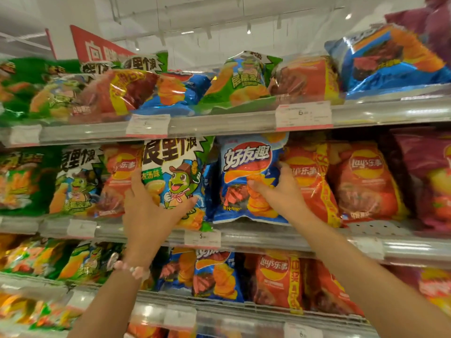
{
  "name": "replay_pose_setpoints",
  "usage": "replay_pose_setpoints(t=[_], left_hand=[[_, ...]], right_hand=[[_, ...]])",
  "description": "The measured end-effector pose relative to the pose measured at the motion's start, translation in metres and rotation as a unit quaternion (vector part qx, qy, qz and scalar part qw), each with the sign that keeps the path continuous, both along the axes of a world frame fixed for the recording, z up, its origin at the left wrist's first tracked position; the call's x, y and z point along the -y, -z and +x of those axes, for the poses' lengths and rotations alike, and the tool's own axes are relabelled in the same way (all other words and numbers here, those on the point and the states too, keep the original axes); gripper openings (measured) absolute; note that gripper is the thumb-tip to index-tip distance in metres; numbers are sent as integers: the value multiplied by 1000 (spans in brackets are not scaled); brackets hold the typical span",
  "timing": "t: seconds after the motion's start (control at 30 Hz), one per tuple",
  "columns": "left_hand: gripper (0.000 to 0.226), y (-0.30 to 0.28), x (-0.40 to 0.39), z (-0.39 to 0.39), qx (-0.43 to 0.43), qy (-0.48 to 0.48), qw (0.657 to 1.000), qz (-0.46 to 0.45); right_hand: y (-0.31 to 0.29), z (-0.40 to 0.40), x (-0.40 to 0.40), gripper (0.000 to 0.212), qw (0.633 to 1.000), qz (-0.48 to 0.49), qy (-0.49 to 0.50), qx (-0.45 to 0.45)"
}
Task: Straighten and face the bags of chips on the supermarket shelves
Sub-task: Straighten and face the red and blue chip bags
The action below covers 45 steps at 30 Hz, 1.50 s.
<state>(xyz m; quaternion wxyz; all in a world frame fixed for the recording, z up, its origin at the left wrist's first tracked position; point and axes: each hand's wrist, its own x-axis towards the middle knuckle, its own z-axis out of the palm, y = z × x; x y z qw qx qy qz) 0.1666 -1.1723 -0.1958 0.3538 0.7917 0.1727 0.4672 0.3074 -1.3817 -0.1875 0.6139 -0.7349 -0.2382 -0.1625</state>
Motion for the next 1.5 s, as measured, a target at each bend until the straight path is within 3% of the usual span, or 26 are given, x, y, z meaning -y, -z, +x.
replay_pose_setpoints(t=[0.13, 0.23, 0.33, 0.5, 0.6, 0.7, 0.9, 1.2, 1.33, 1.4, 1.5], left_hand=[[129, 4, -14, -3, -13, 46, 999, -4], [131, 8, -24, -5, -18, 75, 997, -1], [132, 10, -36, -7, -16, 101, 995, -11], [132, 10, -53, -6, -23, 150, 988, -28], [128, 12, -57, -6, -25, 157, 987, -21], [127, 14, -58, -5, -25, 170, 985, -19], [124, 14, -52, -1, -12, 186, 982, -20], [131, 14, -32, -3, -15, 201, 978, -49], [128, 17, -23, -5, -6, 188, 981, -55], [126, 17, -14, -6, -1, 164, 986, -36], [125, 20, -3, -6, 13, 122, 992, -6]], right_hand=[[14, 5, -26, 66, 999, -5, 31, -2], [17, 5, -31, 59, 999, -11, 37, -17], [15, 3, -33, 49, 989, -107, 98, -28], [13, -21, -41, 75, 963, -124, 209, 112], [19, -30, -46, 68, 944, -193, 206, 170], [25, -31, -48, 57, 930, -256, 214, 151], [17, -22, -44, 57, 922, -313, 204, 102], [19, -28, -40, 64, 952, -257, 149, 79], [18, -53, -43, 60, 970, -132, 151, 134], [14, -70, -54, 66, 985, -71, 79, 136], [5, -91, -76, 89, 994, 6, -107, 15]])
